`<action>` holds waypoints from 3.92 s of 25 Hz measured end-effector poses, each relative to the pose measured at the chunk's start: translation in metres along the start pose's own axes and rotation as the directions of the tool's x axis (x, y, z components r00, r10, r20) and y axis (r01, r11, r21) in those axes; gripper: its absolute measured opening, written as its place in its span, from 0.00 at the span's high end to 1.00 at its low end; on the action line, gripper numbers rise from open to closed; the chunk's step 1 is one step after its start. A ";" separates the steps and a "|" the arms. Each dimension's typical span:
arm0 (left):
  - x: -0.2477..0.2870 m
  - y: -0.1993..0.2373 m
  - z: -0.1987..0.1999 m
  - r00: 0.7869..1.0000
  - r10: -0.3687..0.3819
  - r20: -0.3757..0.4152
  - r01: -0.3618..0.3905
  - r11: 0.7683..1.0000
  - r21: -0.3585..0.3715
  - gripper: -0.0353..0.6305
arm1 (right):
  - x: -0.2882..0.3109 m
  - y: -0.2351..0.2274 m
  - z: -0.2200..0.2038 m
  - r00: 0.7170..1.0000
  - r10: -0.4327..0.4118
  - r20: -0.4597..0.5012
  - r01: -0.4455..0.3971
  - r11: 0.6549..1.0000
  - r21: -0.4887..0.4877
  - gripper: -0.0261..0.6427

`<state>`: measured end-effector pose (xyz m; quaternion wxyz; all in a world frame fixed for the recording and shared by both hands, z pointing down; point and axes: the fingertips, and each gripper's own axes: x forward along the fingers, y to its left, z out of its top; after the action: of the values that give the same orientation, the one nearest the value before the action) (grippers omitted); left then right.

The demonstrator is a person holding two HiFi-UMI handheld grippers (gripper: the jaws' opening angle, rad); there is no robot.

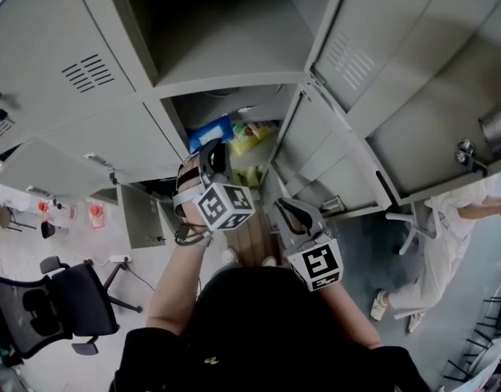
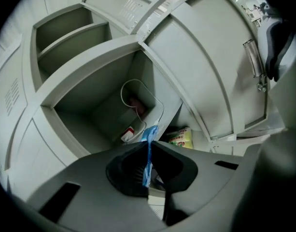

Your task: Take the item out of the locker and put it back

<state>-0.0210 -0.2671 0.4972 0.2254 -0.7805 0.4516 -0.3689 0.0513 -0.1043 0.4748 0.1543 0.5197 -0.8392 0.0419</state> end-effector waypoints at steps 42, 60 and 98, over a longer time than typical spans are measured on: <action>-0.165 0.150 0.127 0.830 0.358 0.428 -0.212 0.912 -0.352 0.89 | 0.021 -0.004 0.100 0.982 0.057 0.182 -0.037 0.993 -0.112 0.92; -0.111 0.197 0.176 0.814 0.370 0.447 -0.258 0.921 -0.293 0.89 | 0.013 -0.027 0.125 0.970 -0.001 0.245 0.026 0.995 -0.098 0.92; -0.054 0.160 0.164 0.926 0.059 0.372 0.034 0.971 -0.237 0.75 | 0.006 -0.026 0.103 0.979 -0.019 0.204 0.035 0.997 -0.074 0.92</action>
<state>0.0032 -0.2956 0.2649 0.2146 -0.8552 0.4460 -0.1536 0.0501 -0.1452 0.3770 0.0881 0.5263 -0.8445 -0.0458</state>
